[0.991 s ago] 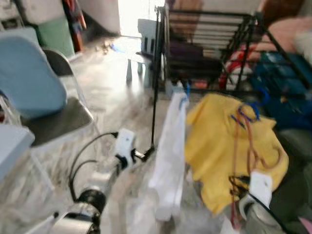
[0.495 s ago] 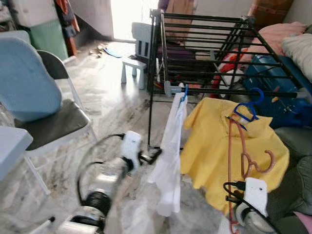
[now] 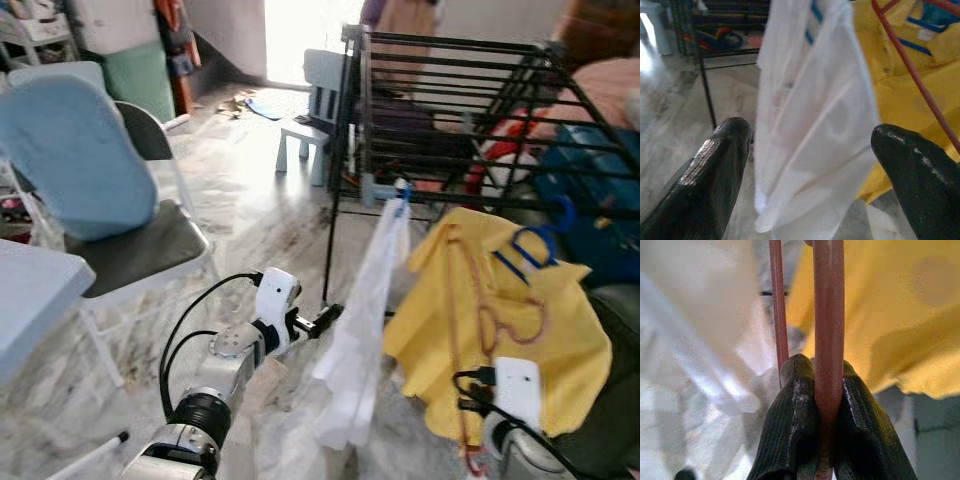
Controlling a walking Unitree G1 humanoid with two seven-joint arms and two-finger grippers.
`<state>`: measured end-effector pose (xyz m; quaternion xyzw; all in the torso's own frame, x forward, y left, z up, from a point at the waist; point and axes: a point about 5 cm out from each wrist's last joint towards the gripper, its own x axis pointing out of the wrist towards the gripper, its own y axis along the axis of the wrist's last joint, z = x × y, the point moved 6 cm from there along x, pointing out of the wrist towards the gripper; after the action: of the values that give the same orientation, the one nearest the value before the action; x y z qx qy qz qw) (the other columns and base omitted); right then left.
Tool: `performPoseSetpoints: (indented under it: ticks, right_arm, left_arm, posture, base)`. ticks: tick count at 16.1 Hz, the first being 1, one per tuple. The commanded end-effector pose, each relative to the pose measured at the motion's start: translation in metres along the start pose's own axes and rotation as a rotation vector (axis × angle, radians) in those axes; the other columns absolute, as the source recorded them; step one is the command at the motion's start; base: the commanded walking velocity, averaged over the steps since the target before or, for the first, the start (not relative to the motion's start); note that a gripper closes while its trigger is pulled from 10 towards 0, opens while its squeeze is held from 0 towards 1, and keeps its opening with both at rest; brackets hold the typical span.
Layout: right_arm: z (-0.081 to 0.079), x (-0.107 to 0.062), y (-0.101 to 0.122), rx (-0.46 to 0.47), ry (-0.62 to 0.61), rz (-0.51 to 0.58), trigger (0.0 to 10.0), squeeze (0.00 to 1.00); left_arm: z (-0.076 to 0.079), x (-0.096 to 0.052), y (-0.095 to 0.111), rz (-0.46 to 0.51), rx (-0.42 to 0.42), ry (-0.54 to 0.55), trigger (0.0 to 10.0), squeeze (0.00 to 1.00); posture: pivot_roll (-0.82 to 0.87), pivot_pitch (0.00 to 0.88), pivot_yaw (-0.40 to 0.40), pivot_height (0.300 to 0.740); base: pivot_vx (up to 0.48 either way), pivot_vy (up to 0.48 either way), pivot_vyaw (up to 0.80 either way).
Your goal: Hang hanger
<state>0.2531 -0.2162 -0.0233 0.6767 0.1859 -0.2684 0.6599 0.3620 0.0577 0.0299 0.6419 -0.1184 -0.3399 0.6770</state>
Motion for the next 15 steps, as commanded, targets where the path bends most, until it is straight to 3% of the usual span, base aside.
performPoseSetpoints:
  ticks: [1,5,7,11,15]
  right_arm:
    - [-0.001,-0.001,0.003,-0.013,0.018,0.005,10.0,0.0]
    - [0.004,-0.001,0.004,-0.024,-0.014,0.003,10.0,0.0]
    - [0.013,-0.001,0.002,-0.011,-0.072,-0.002,10.0,0.0]
    - [0.012,0.0,-0.001,0.01,-0.091,-0.014,10.0,0.0]
    - [0.011,0.001,-0.002,0.018,-0.104,-0.022,10.0,0.0]
  left_arm:
    - [0.0,0.0,0.003,0.008,0.006,-0.006,10.0,0.0]
    - [0.002,0.001,0.003,0.003,0.014,-0.013,10.0,0.0]
    - [0.006,0.001,-0.001,-0.011,0.027,-0.026,10.0,0.0]
    - [0.007,0.001,-0.002,-0.017,0.034,-0.03,10.0,0.0]
    - [0.009,0.002,-0.007,-0.044,0.03,-0.032,10.0,0.0]
  posture:
    - [0.07,0.0,-0.07,0.74]
    - [0.06,0.0,-0.071,0.74]
    - [0.06,0.0,-0.07,0.74]
    - [0.06,0.0,-0.068,0.74]
    - [0.07,0.0,-0.071,0.74]
  base:
    - [0.352,0.326,0.0]
    - [0.368,0.305,0.0]
    - [0.48,0.0,0.0]
    - [0.477,0.0,0.0]
    - [0.399,-0.157,-0.46]
